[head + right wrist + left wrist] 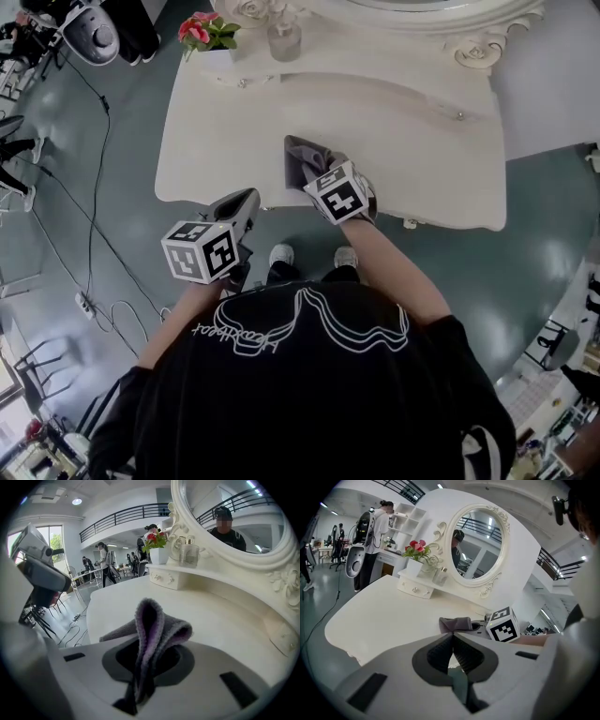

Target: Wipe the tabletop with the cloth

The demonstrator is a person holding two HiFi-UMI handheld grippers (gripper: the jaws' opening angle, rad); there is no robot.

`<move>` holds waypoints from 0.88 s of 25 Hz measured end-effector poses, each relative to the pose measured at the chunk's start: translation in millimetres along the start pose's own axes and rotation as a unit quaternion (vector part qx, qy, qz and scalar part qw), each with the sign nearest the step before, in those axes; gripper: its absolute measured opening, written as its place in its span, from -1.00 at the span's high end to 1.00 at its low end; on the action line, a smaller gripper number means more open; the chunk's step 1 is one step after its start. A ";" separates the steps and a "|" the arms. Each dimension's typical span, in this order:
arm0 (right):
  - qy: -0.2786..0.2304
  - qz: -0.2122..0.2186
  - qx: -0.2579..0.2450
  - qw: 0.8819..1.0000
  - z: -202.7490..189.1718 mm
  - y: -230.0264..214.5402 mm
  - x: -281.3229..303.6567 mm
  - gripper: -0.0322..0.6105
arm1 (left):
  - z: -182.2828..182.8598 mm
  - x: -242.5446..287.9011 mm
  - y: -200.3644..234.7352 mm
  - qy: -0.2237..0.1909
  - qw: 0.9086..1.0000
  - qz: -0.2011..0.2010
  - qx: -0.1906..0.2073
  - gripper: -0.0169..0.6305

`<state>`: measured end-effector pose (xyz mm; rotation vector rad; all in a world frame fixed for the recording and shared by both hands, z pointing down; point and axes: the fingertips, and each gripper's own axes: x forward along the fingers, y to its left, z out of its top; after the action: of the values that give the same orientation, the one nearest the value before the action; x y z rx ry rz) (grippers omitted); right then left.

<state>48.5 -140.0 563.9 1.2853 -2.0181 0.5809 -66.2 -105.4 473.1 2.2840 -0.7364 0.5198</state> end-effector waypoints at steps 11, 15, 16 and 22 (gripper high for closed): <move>0.006 -0.009 0.013 1.000 -39.7 -45.0 -39.2 0.73 | -1.0 32.2 -61.8 0.004 1.000 -0.015 0.016 0.93; 0.006 -0.012 0.017 1.000 -52.8 -59.5 -51.7 0.73 | -3.9 43.1 -80.5 0.007 1.000 -0.019 0.022 0.93; 0.006 -0.013 0.018 1.000 -56.4 -62.8 -55.2 0.73 | -4.3 45.4 -84.6 0.008 1.000 -0.019 0.023 0.93; 0.001 -0.017 0.021 1.000 -73.7 -83.7 -74.1 0.73 | -3.3 61.2 -107.4 0.003 0.999 -0.019 0.029 0.93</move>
<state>168.1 -80.0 560.9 1.3396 -1.9882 0.6107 47.3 -59.1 457.2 2.3438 -0.6823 0.5358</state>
